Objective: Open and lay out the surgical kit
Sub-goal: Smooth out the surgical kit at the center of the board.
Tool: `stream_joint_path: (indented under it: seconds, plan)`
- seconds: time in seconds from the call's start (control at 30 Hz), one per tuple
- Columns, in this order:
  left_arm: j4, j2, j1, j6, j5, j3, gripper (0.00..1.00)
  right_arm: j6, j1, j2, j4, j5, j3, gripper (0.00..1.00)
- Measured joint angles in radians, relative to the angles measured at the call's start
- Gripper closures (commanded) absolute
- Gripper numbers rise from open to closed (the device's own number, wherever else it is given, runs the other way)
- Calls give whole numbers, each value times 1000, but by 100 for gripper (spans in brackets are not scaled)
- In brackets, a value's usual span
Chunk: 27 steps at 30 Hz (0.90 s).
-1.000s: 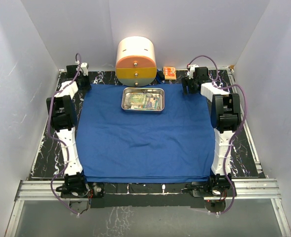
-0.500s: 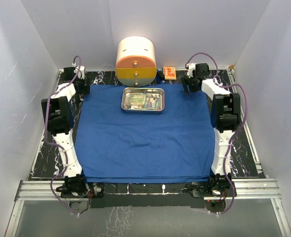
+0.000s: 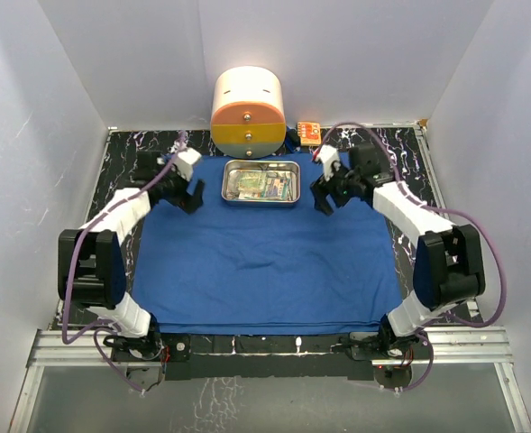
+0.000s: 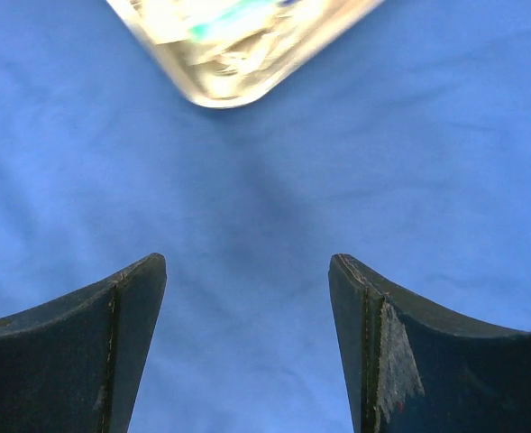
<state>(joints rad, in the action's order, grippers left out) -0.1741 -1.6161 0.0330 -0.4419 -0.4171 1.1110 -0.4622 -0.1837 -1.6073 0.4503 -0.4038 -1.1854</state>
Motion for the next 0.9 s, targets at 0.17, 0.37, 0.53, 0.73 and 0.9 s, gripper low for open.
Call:
stream_joint_path:
  seconds: [0.17,0.37,0.53,0.73,0.9]
  plan:
    - [-58,0,118,-70,-59,-98,14,-54,-118,15,3,-37,141,30]
    - [-126,1,155,-165,-63,-145,13,-140,-139,18,72,-18,253,30]
    - [-220,1,176,-249,2,-197,13,-219,-142,65,155,45,298,30]
    - [-310,34,188,-324,62,-220,13,-290,-143,100,220,114,340,30]
    - [-373,71,193,-363,96,-252,13,-323,-146,132,236,173,381,29]
